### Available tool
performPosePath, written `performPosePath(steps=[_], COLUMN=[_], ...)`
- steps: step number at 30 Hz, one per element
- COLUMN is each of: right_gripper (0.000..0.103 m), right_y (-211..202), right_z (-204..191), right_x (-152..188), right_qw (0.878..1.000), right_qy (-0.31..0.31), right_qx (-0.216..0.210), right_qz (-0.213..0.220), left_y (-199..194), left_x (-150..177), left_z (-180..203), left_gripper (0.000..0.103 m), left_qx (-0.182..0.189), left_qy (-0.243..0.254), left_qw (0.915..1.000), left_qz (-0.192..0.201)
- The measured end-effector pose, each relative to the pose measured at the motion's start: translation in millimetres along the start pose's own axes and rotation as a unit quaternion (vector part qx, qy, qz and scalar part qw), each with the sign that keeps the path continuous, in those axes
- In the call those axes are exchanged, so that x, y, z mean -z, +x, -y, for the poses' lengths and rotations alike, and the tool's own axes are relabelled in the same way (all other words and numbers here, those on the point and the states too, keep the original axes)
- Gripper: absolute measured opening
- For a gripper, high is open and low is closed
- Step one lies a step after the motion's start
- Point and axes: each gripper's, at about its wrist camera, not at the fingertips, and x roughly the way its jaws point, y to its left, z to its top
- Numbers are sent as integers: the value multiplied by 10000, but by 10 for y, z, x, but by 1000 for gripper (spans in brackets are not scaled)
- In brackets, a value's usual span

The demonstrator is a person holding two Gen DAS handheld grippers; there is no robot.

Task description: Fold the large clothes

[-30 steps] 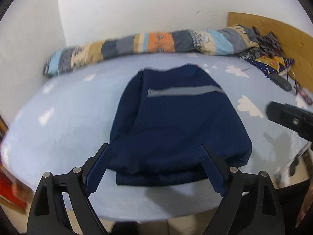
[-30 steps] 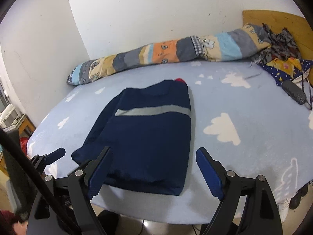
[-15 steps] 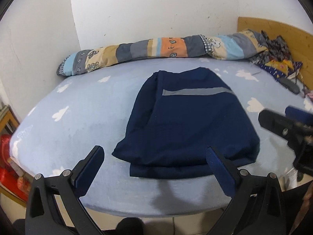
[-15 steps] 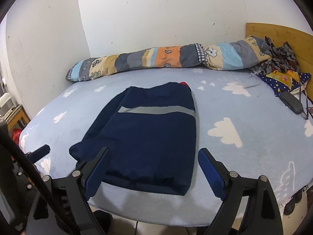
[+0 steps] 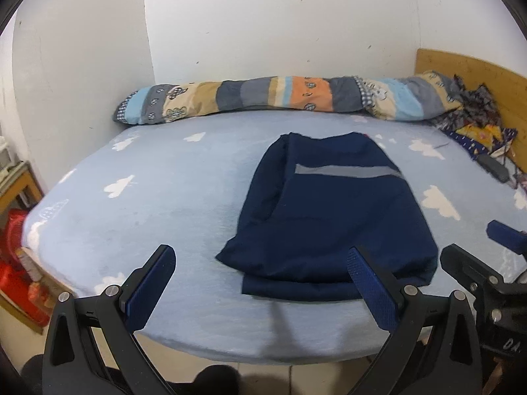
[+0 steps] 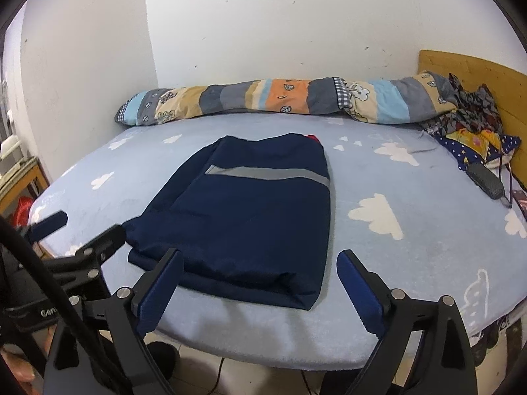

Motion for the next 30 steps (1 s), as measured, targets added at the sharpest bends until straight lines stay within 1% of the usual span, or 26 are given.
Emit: performPosePath(steps=[4, 6, 9, 12, 17, 20, 23, 24, 27, 28, 30], right_gripper=[97, 97, 97, 97, 98, 98, 98, 98, 99, 100, 100], right_y=[1, -2, -9, -31, -103, -156, -236, -268, -378, -398, -406], right_z=[-15, -1, 25, 33, 49, 33, -9, -27, -122, -156, -203], right_x=[22, 18, 5, 0, -68, -149, -243, -271, -318, -314, -313], right_qw=[10000, 10000, 10000, 10000, 9998, 9995, 9995, 9995, 9987, 9984, 9981], right_qy=[-47, -19, 31, 22, 196, 303, 248, 200, -25, -81, -173], right_qx=[-11, -2, 11, 53, -11, -32, -49, -45, 142, 172, 223], right_qz=[-41, -45, -42, -25, 36, 77, 183, 252, 496, 530, 543], left_y=[18, 5, -40, -64, -166, -262, -343, -360, -376, -371, -341], left_x=[-7, -14, -53, -133, -232, -302, -373, -384, -405, -407, -410], left_z=[25, 18, -9, 1, -81, -104, -126, -128, -137, -138, -132], left_gripper=[103, 103, 103, 103, 103, 103, 103, 103, 103, 103, 103], left_qx=[-252, -194, -225, -379, -259, -319, -93, -70, 41, -14, -265], left_qy=[144, 136, 48, 156, 137, 252, 217, 189, 140, 122, 96], left_qw=[9994, 9995, 9997, 9989, 9991, 9991, 9997, 9998, 9999, 9999, 9996], left_qz=[-193, -185, -87, -217, -299, -120, -52, -33, 38, 65, 65])
